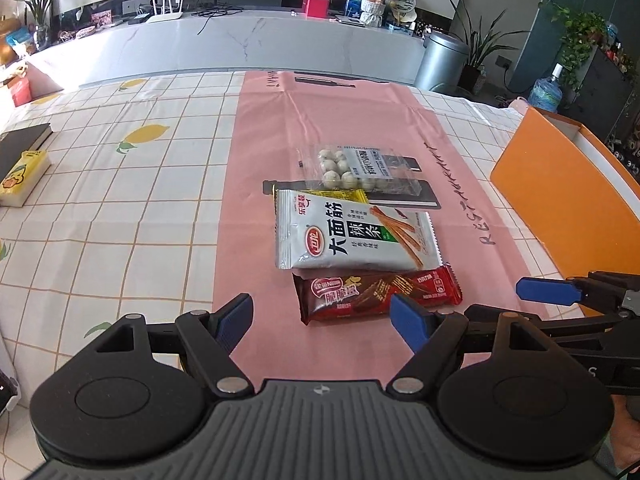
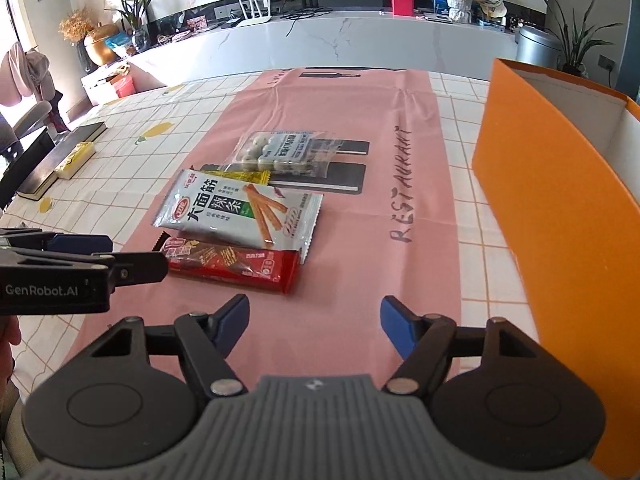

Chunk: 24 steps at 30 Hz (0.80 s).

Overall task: Organize snacks
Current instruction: 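Lower left tool toward the brown chocolate bar while right tool approaches the white spicy-strip bag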

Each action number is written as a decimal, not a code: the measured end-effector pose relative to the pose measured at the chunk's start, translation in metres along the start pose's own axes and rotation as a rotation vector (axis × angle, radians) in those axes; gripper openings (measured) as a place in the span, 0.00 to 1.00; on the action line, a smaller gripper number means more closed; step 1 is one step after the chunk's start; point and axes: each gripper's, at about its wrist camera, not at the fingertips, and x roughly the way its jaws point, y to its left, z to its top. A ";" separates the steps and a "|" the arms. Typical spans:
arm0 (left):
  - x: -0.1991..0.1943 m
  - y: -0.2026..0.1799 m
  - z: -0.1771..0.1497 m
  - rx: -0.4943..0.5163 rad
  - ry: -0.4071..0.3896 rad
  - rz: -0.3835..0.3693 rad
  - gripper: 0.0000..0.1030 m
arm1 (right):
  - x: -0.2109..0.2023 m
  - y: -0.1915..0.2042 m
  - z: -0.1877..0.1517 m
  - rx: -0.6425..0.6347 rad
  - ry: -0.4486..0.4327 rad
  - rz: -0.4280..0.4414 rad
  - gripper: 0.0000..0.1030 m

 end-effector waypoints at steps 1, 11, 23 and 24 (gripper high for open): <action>0.003 0.002 0.001 -0.003 0.006 -0.002 0.87 | 0.004 0.002 0.003 -0.010 0.002 0.003 0.60; 0.014 -0.003 -0.009 -0.033 0.103 -0.017 0.66 | 0.035 -0.010 0.036 0.007 -0.026 -0.047 0.39; 0.012 0.006 -0.005 -0.202 0.092 -0.021 0.68 | 0.039 0.008 0.016 -0.056 0.021 -0.006 0.38; 0.011 0.008 -0.005 -0.227 0.092 -0.016 0.70 | 0.038 0.010 0.015 -0.062 0.023 0.007 0.38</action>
